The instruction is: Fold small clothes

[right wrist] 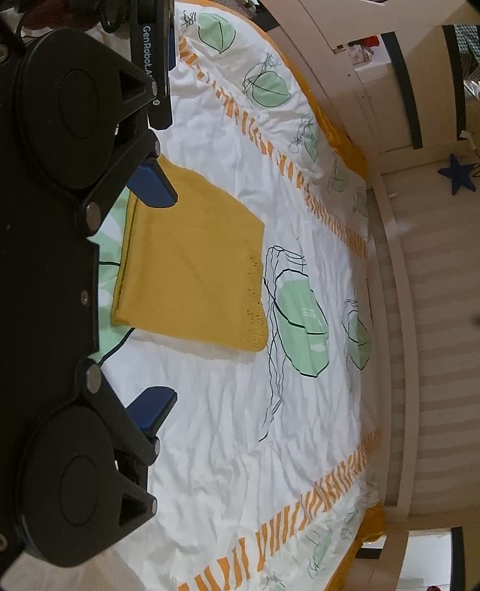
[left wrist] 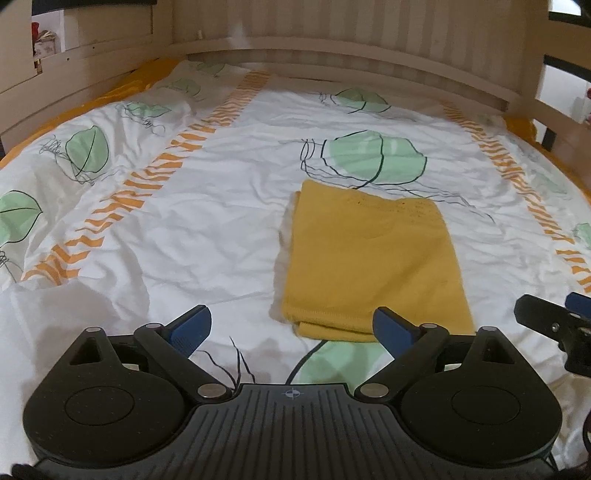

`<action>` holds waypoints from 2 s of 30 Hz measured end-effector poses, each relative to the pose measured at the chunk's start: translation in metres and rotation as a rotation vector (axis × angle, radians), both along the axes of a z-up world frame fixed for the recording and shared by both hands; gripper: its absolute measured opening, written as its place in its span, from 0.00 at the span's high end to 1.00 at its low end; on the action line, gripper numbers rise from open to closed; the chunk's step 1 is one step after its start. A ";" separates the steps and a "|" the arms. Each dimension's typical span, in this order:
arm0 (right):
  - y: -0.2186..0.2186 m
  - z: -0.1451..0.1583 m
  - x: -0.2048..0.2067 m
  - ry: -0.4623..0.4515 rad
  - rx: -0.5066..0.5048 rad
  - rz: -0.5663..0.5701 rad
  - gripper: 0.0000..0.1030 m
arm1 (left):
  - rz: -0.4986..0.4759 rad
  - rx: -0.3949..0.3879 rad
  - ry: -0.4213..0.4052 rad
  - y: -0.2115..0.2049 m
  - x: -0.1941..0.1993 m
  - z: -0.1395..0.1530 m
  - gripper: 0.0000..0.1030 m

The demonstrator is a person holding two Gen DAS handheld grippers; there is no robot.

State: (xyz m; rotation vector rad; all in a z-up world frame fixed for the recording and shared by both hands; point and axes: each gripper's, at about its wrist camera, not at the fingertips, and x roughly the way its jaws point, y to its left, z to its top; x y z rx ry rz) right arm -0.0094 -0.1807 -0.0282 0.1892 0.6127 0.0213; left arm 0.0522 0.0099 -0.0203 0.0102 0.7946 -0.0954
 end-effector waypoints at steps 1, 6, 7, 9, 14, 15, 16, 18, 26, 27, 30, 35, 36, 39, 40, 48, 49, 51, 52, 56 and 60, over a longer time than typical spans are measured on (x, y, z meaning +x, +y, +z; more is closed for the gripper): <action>0.001 0.000 -0.001 0.001 -0.005 -0.007 0.00 | 0.002 0.007 0.006 -0.001 -0.001 0.000 0.07; 0.006 -0.001 -0.005 0.024 -0.026 -0.025 0.00 | 0.019 0.065 0.015 -0.006 -0.005 0.001 0.08; 0.006 -0.001 -0.005 0.030 -0.026 -0.025 0.00 | 0.023 0.073 0.016 -0.007 -0.005 0.002 0.08; 0.007 -0.001 -0.006 0.036 -0.024 -0.023 0.00 | 0.020 0.075 0.018 -0.007 -0.005 0.003 0.08; 0.009 0.000 -0.008 0.039 -0.034 -0.031 0.00 | 0.017 0.068 0.030 -0.006 -0.005 0.003 0.08; 0.010 0.001 -0.009 0.038 -0.039 -0.031 0.00 | 0.018 0.072 0.030 -0.007 -0.005 0.002 0.08; 0.011 0.001 -0.009 0.036 -0.043 -0.030 0.00 | 0.018 0.074 0.031 -0.007 -0.005 0.002 0.08; 0.013 0.002 -0.009 0.034 -0.052 -0.030 0.00 | 0.014 0.076 0.034 -0.007 -0.005 0.001 0.08; 0.011 0.002 -0.008 0.041 -0.033 -0.027 0.01 | 0.018 0.066 0.046 -0.003 -0.006 0.001 0.08; 0.010 0.001 -0.007 0.047 -0.030 -0.029 0.01 | 0.020 0.067 0.045 -0.003 -0.006 0.001 0.08; 0.008 0.000 -0.007 0.055 -0.018 -0.033 0.01 | 0.025 0.063 0.047 0.000 -0.006 0.002 0.08; 0.007 -0.001 -0.007 0.058 -0.013 -0.031 0.01 | 0.027 0.064 0.051 0.003 -0.005 0.003 0.08; 0.007 -0.001 -0.007 0.059 -0.012 -0.030 0.01 | 0.026 0.065 0.053 0.003 -0.005 0.002 0.08; 0.006 -0.002 -0.007 0.065 -0.008 -0.027 0.01 | 0.025 0.065 0.059 0.004 -0.004 0.002 0.08; 0.006 -0.002 -0.006 0.067 -0.008 -0.027 0.01 | 0.025 0.064 0.062 0.004 -0.003 0.001 0.08; 0.005 -0.004 -0.006 0.079 0.010 -0.022 0.01 | 0.014 0.059 0.091 0.003 -0.002 -0.004 0.08; 0.005 -0.004 -0.006 0.081 0.012 -0.022 0.00 | 0.015 0.058 0.092 0.003 -0.002 -0.004 0.08; 0.006 -0.005 -0.006 0.085 0.017 -0.021 0.01 | 0.013 0.055 0.097 0.003 -0.002 -0.004 0.08; 0.006 -0.005 -0.006 0.087 0.020 -0.020 0.01 | 0.012 0.055 0.099 0.003 -0.002 -0.004 0.08; 0.007 -0.005 -0.006 0.094 0.030 -0.018 0.01 | 0.008 0.054 0.107 0.002 -0.002 -0.005 0.08; 0.007 -0.006 -0.005 0.103 0.032 -0.018 0.01 | 0.005 0.049 0.113 0.002 -0.002 -0.007 0.08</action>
